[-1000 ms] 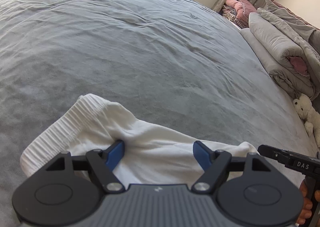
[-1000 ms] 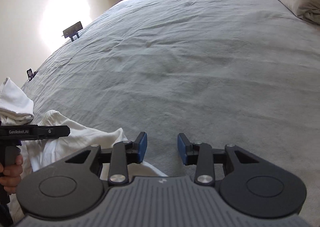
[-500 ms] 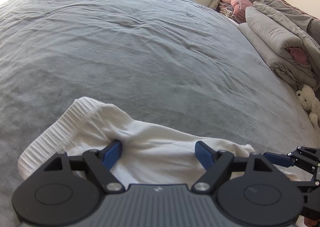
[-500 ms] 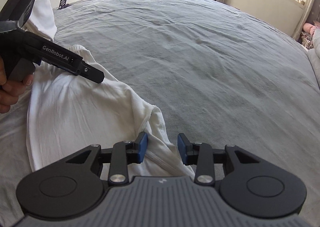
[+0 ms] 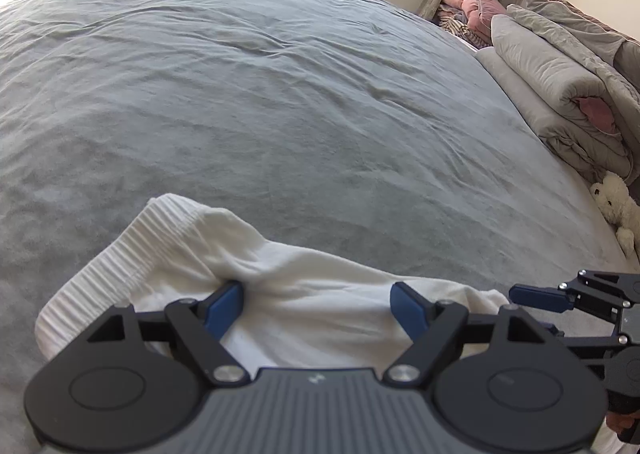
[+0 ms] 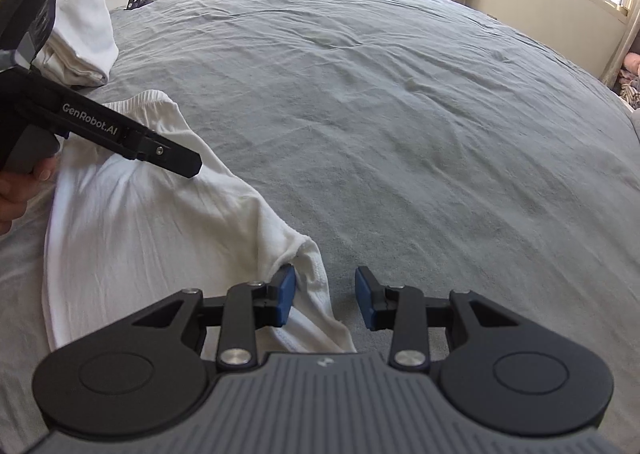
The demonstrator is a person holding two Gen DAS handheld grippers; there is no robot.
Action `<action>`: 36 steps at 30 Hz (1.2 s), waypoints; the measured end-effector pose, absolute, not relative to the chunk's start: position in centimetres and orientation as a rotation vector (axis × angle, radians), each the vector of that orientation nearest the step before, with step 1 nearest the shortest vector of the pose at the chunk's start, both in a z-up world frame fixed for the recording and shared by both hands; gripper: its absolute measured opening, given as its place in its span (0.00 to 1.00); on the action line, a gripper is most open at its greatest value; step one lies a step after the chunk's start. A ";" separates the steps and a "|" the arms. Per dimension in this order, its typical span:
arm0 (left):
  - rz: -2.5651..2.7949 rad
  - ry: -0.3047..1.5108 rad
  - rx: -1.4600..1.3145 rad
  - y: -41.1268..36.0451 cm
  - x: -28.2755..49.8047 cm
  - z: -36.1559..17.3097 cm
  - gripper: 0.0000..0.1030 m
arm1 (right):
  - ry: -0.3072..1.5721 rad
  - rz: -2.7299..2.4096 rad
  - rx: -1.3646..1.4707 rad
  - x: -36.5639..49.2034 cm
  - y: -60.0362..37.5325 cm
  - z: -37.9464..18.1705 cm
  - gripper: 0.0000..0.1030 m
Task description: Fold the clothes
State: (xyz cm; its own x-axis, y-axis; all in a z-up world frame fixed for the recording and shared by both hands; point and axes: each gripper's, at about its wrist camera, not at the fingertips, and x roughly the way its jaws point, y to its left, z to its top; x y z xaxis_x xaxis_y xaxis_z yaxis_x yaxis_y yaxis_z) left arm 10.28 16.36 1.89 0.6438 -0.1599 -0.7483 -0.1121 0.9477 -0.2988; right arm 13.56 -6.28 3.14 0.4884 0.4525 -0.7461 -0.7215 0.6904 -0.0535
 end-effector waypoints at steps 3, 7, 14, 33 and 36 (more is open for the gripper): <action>-0.028 0.875 -0.336 16.4 10.3 1.9 0.79 | 0.778 0.764 -0.392 14.3 -5.1 2.8 0.09; -0.031 0.877 -0.351 16.6 10.4 1.9 0.79 | 0.743 0.764 -0.378 14.0 -5.0 2.8 0.03; -0.024 0.882 -0.449 17.8 10.5 2.1 0.79 | 0.736 0.682 -0.059 15.0 -9.1 4.4 0.02; 0.067 0.828 -0.498 19.2 10.1 3.0 0.78 | 0.676 0.617 -0.003 15.5 -9.4 3.2 0.02; 0.095 0.812 -0.520 19.9 9.9 3.3 0.78 | 0.669 0.604 0.031 15.6 -9.9 3.1 0.02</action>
